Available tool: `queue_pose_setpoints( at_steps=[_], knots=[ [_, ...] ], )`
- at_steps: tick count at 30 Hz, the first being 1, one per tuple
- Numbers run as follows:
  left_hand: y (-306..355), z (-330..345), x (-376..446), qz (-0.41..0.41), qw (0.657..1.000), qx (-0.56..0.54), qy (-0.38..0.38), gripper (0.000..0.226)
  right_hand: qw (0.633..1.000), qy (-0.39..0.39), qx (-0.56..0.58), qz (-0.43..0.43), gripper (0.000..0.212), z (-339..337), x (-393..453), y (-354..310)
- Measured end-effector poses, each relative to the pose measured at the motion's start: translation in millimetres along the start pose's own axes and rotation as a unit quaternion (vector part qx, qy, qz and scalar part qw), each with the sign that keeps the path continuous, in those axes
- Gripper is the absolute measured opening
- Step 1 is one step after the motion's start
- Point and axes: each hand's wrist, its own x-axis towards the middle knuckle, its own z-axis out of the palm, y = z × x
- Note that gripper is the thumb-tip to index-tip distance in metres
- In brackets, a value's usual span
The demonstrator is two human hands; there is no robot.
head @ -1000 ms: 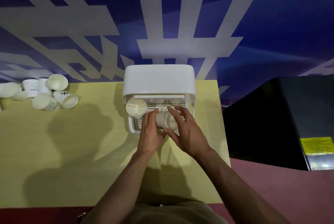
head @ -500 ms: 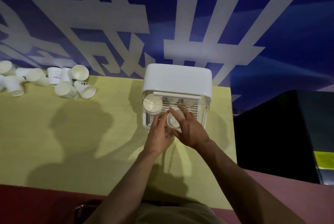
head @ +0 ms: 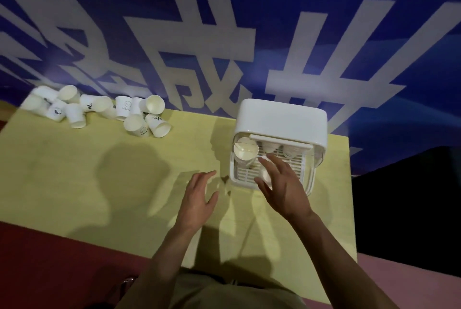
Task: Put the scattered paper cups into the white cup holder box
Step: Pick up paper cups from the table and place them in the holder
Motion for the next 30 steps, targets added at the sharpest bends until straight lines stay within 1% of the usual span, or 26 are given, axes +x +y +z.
queue_pose_setpoints(
  at_steps=[1, 3, 6, 10, 15, 19, 22, 25, 27, 30],
  knots=[
    [-9, -9, -1, -0.012, 1.0, -0.005, 0.009, 0.055, 1.0, 0.018, 0.008, -0.022, 0.052, -2, 2, -12],
    [-29, -29, -1, -0.032, 0.999, -0.013, 0.032, 0.053, 0.998, 0.027, 0.026, -0.045, 0.044, -3, 13, -44],
    [-55, -65, 5, -0.047, 0.996, -0.033, 0.074, 0.051, 0.999, 0.011, 0.031, -0.039, 0.04, 5, 38, -92],
    [-95, -124, 29, -0.033, 0.989, -0.04, 0.136, 0.053, 0.998, 0.004, 0.042, -0.034, 0.045, 40, 75, -139],
    [-156, -202, 64, -0.033, 0.983, -0.05, 0.175, 0.059, 0.998, 0.0, 0.062, 0.009, 0.06, 113, 126, -185],
    [-199, -246, 89, -0.036, 0.983, -0.061, 0.167, 0.062, 0.997, -0.024, 0.05, 0.061, 0.081, 177, 170, -207],
    [-218, -265, 102, -0.041, 0.986, -0.064, 0.147, 0.065, 0.993, -0.042, 0.042, 0.099, 0.088, 213, 199, -214],
    [-231, -274, 110, -0.034, 0.989, -0.076, 0.125, 0.067, 0.994, -0.034, 0.022, 0.1, 0.091, 251, 224, -203],
    [-238, -276, 117, -0.029, 0.99, -0.082, 0.108, 0.067, 0.997, -0.021, 0.006, 0.079, 0.093, 274, 240, -189],
    [-244, -275, 128, -0.032, 0.993, -0.089, 0.076, 0.07, 0.996, -0.032, 0.014, 0.088, 0.1, 289, 255, -191]
  ],
)
